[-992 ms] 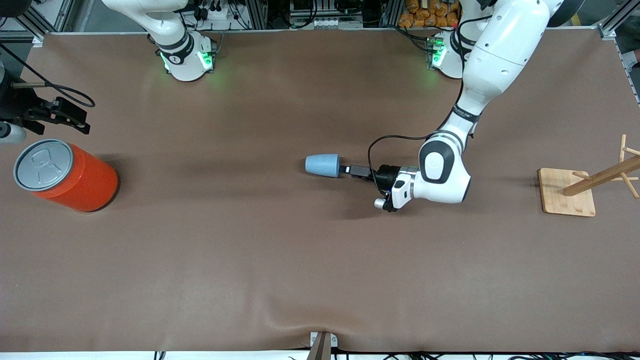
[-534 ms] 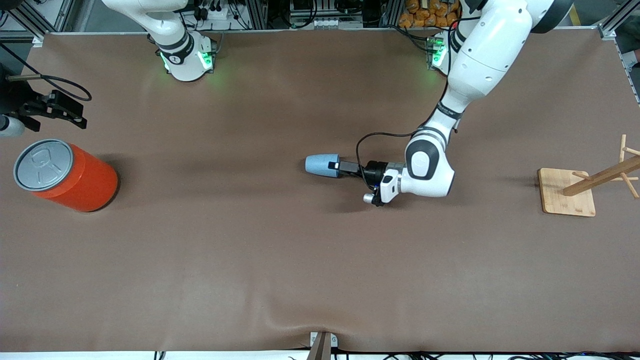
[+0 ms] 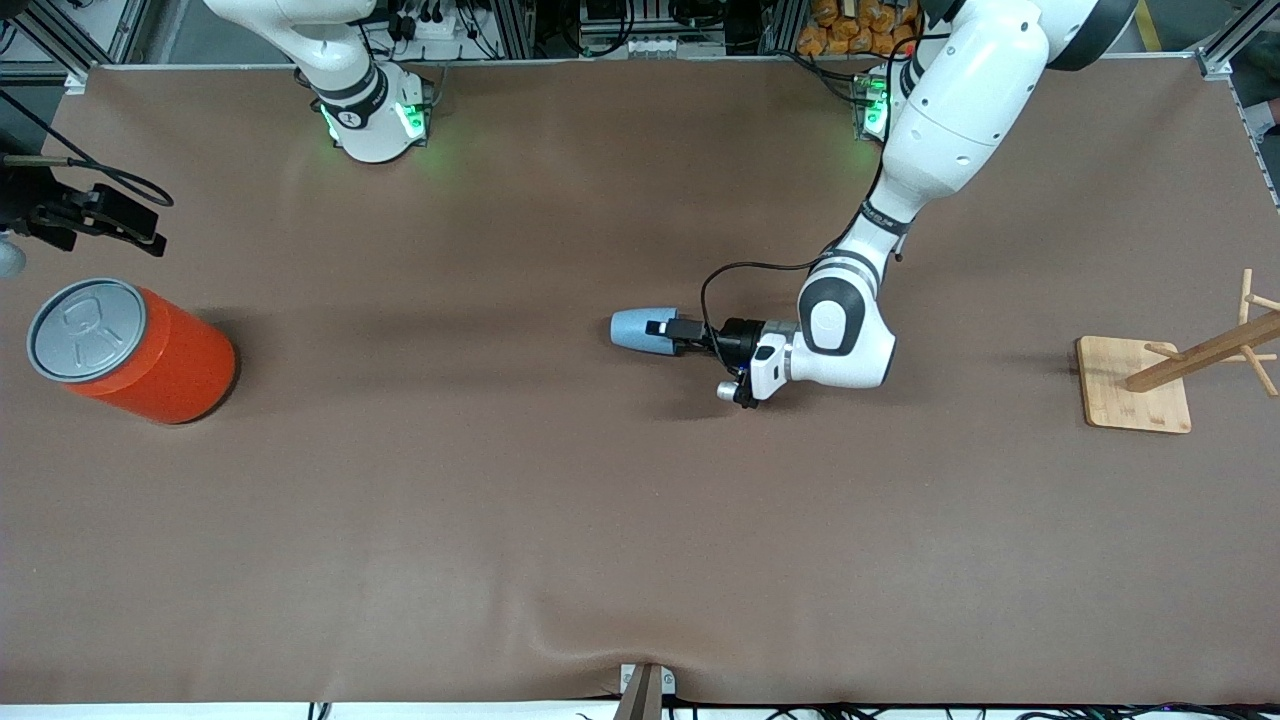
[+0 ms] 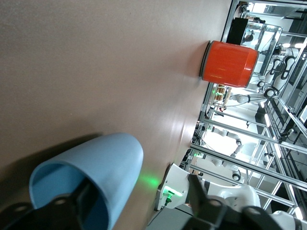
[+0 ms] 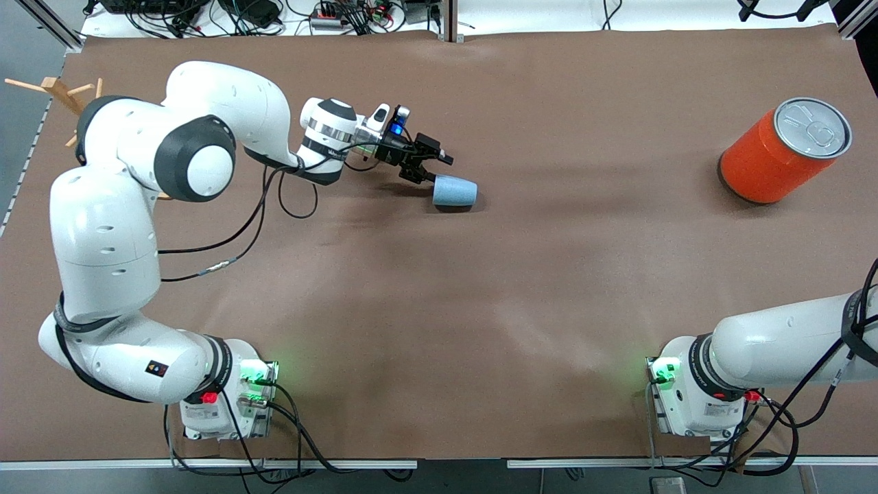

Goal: Flip cup
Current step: 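Lift the cup with the left gripper and rotate it upright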

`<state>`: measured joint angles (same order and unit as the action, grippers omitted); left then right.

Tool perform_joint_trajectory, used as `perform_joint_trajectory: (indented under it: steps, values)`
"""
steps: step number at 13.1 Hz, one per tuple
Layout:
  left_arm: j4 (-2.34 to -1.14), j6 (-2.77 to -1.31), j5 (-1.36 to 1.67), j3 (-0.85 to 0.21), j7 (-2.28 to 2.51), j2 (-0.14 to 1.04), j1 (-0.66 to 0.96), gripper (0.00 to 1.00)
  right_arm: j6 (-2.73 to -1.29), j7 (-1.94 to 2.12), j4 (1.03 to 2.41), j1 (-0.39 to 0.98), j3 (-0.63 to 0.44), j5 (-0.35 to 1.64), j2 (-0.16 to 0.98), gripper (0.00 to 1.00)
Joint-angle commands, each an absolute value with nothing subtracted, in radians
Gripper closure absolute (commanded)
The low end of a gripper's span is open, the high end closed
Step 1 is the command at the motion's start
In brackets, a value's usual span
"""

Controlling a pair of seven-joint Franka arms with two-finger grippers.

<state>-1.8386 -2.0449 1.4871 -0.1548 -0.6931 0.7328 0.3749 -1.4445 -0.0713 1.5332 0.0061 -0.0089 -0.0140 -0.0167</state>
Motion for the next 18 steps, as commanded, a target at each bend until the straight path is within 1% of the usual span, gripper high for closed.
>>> perform_joint_trajectory:
  steps: [1, 2, 3, 4, 9, 13, 15, 18]
  values:
    - [-1.841, -2.057, 1.519, -0.152, -0.736, 0.742, 0.38, 0.55, -1.437, -0.097, 1.528, 0.008, 0.0, 0.005, -0.015, 0.0]
    - [-1.844, -2.056, 1.519, -0.152, -0.735, 0.742, 0.374, 0.75, -1.44, -0.095, 1.529, 0.012, 0.002, 0.006, -0.006, 0.0]
    - [-1.844, -2.056, 1.517, -0.152, -0.735, 0.742, 0.373, 0.91, -1.442, -0.095, 1.528, 0.012, 0.0, 0.006, -0.002, 0.0]
    - [-1.844, -2.056, 1.517, -0.152, -0.736, 0.742, 0.373, 1.0, -1.445, -0.095, 1.529, 0.011, 0.0, 0.006, -0.002, 0.0]
    - [-1.832, -2.051, 1.514, -0.152, -0.684, 0.72, 0.367, 1.0, -1.457, -0.092, 1.528, 0.009, 0.0, 0.014, 0.014, 0.0]
    - [-1.803, -2.046, 1.487, -0.143, -0.464, 0.615, 0.368, 1.0, -1.471, -0.095, 1.526, 0.009, 0.0, 0.017, 0.014, 0.0]
    - [-1.76, -2.045, 1.326, -0.143, -0.266, 0.548, 0.353, 1.0, -1.47, -0.097, 1.526, 0.009, 0.002, 0.018, 0.014, 0.0]
    - [-1.75, -2.036, 1.231, -0.14, -0.115, 0.465, 0.328, 1.0, -1.48, -0.097, 1.526, -0.002, -0.002, 0.066, 0.014, 0.0]
